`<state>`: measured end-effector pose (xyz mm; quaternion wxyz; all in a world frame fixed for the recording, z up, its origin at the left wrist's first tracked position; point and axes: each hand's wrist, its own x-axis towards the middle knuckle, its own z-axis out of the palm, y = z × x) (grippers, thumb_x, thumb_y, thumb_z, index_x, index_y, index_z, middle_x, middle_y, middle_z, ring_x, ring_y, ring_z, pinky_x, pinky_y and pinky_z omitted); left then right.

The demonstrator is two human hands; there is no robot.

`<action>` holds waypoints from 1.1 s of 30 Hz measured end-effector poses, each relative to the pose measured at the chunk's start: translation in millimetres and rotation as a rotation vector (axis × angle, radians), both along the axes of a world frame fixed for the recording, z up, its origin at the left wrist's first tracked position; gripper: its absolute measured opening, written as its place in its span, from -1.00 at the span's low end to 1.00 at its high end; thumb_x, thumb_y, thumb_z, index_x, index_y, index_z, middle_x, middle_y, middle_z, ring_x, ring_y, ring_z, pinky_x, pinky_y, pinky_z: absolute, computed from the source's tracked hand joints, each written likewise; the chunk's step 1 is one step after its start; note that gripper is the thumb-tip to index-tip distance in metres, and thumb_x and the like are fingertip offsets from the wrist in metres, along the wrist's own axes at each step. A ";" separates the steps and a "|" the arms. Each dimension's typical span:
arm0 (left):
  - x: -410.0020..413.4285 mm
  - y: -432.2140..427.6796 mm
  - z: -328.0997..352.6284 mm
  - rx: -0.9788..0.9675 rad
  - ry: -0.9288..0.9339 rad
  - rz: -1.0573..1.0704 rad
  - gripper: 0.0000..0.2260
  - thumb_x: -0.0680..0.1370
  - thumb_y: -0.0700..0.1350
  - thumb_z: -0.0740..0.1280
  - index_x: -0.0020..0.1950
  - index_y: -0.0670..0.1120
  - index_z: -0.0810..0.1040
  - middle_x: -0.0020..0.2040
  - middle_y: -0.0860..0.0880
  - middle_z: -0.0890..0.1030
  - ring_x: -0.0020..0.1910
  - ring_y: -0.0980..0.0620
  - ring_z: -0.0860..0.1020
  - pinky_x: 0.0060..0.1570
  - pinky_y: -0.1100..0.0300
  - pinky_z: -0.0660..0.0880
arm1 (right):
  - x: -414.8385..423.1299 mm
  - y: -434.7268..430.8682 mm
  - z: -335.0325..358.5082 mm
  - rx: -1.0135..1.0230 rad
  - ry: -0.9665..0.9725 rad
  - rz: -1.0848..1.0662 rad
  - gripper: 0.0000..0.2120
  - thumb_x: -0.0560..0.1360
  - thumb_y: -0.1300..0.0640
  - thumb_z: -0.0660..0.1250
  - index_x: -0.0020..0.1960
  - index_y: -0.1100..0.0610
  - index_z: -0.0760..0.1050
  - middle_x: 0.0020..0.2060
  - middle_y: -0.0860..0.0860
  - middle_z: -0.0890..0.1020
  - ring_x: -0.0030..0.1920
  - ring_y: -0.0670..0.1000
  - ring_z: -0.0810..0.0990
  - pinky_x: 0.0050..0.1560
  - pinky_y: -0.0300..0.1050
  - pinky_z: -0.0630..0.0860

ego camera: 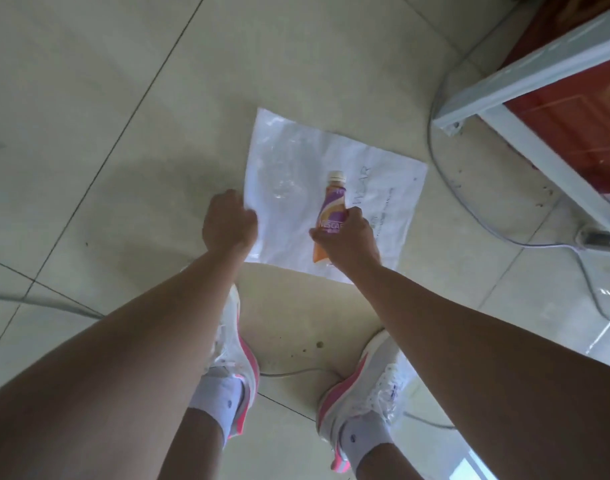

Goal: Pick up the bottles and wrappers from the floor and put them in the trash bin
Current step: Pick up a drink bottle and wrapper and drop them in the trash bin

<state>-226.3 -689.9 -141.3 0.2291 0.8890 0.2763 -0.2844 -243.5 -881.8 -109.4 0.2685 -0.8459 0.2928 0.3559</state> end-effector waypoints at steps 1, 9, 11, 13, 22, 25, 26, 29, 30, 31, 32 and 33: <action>2.6 -0.2 8.5 0.012 -0.042 0.018 -0.82 0.53 -0.15 0.28 0.08 -0.19 0.56 0.12 -0.18 0.60 0.14 -0.22 0.58 0.08 -0.08 0.54 | 0.8 -13.0 8.1 -0.017 -0.004 -0.010 -0.40 0.40 -0.14 0.52 0.28 0.11 0.37 0.08 0.06 0.55 0.03 0.14 0.62 0.03 0.16 0.65; -13.4 -68.3 78.3 0.006 -0.364 -0.524 -0.78 0.40 -0.21 0.37 0.02 -0.15 0.46 0.30 -0.19 0.45 0.18 -0.27 0.49 -0.06 -0.09 0.52 | -4.7 -80.6 43.2 0.091 0.011 -0.440 -0.48 0.43 -0.10 0.55 0.25 0.12 0.46 0.06 0.02 0.59 0.00 0.09 0.63 -0.20 -0.12 0.58; -32.2 -95.4 74.6 -0.008 -0.258 -0.651 -0.73 0.40 -0.18 0.40 0.07 -0.13 0.45 0.54 -0.20 0.29 0.47 -0.26 0.33 0.16 -0.18 0.49 | -16.0 -86.2 38.9 0.139 0.029 -0.586 -0.47 0.44 -0.07 0.55 0.29 0.12 0.47 0.07 0.02 0.60 0.02 0.09 0.63 -0.08 0.01 0.64; -47.2 -115.8 61.4 -0.024 -0.196 -0.733 -0.74 0.43 -0.13 0.42 0.06 -0.10 0.45 0.65 -0.17 0.10 0.63 -0.22 0.09 0.38 -0.34 0.32 | -30.2 -91.2 30.5 0.163 0.024 -0.633 -0.50 0.45 -0.04 0.55 0.28 0.11 0.47 0.07 0.03 0.60 -0.04 0.06 0.62 -0.25 -0.10 0.58; -63.7 -125.8 -3.8 0.033 -0.157 -0.790 -0.64 0.60 -0.09 0.29 0.37 -0.16 0.38 0.39 -0.12 0.40 0.33 -0.20 0.45 0.17 -0.15 0.48 | -70.9 -100.7 -12.9 0.020 -0.239 -0.461 -0.49 0.37 -0.09 0.56 0.18 0.08 0.44 0.02 0.03 0.62 -0.01 0.08 0.62 -0.02 -0.02 0.57; -56.9 -109.0 -11.7 0.053 -0.181 -0.687 -0.65 0.61 -0.10 0.32 0.35 -0.16 0.39 0.32 -0.15 0.43 0.26 -0.21 0.45 0.02 -0.14 0.49 | -99.5 -95.0 -21.8 0.073 -0.145 -0.511 -0.51 0.39 -0.10 0.56 0.17 0.06 0.44 -0.03 -0.02 0.62 0.00 0.10 0.65 -0.02 0.03 0.60; -54.7 -104.9 -13.4 0.052 -0.178 -0.618 -0.65 0.62 -0.07 0.33 0.36 -0.16 0.40 0.31 -0.16 0.44 0.26 -0.22 0.45 0.02 -0.15 0.48 | -108.4 -94.9 -23.3 0.078 -0.112 -0.542 -0.53 0.39 -0.10 0.55 0.16 0.05 0.44 -0.07 -0.06 0.61 -0.01 0.08 0.66 -0.05 0.01 0.60; -46.4 -95.3 -18.3 0.062 -0.200 -0.484 -0.70 0.66 0.02 0.27 0.32 -0.11 0.47 0.26 -0.16 0.48 0.27 -0.22 0.45 0.06 -0.16 0.46 | -120.9 -95.5 -26.6 0.120 -0.064 -0.636 -0.55 0.37 -0.14 0.53 0.16 0.00 0.48 -0.12 -0.15 0.63 -0.05 0.00 0.68 -0.09 -0.05 0.59; -42.8 -91.8 -20.7 0.050 -0.201 -0.457 -0.72 0.68 0.04 0.23 0.29 -0.10 0.50 0.23 -0.17 0.50 0.25 -0.23 0.47 0.07 -0.15 0.45 | -120.7 -96.0 -27.4 0.146 -0.055 -0.677 -0.56 0.36 -0.14 0.52 0.15 -0.02 0.49 -0.11 -0.14 0.65 -0.05 -0.01 0.68 -0.06 0.00 0.63; -37.9 -88.1 -23.5 0.006 -0.185 -0.416 -0.72 0.70 0.04 0.20 0.26 -0.10 0.54 0.19 -0.19 0.53 0.21 -0.24 0.49 0.08 -0.13 0.45 | -118.9 -96.5 -27.7 0.170 -0.046 -0.723 -0.57 0.35 -0.12 0.51 0.15 -0.03 0.50 -0.08 -0.13 0.66 -0.04 0.00 0.69 -0.02 0.06 0.66; -32.4 -84.5 -26.3 -0.071 -0.158 -0.369 -0.71 0.70 0.04 0.19 0.21 -0.13 0.57 0.13 -0.21 0.55 0.16 -0.24 0.52 0.08 -0.11 0.47 | -116.0 -96.7 -27.8 0.188 -0.036 -0.765 -0.58 0.35 -0.10 0.50 0.15 -0.03 0.50 -0.06 -0.12 0.66 -0.03 0.01 0.70 -0.02 0.09 0.67; -28.0 -81.4 -28.2 -0.170 -0.128 -0.335 -0.70 0.70 0.02 0.20 0.15 -0.17 0.60 0.05 -0.22 0.56 0.08 -0.22 0.54 0.06 -0.08 0.49 | -113.3 -97.3 -27.7 0.195 -0.031 -0.784 -0.58 0.36 -0.08 0.49 0.16 -0.02 0.51 -0.05 -0.10 0.66 -0.04 0.00 0.70 -0.08 0.05 0.68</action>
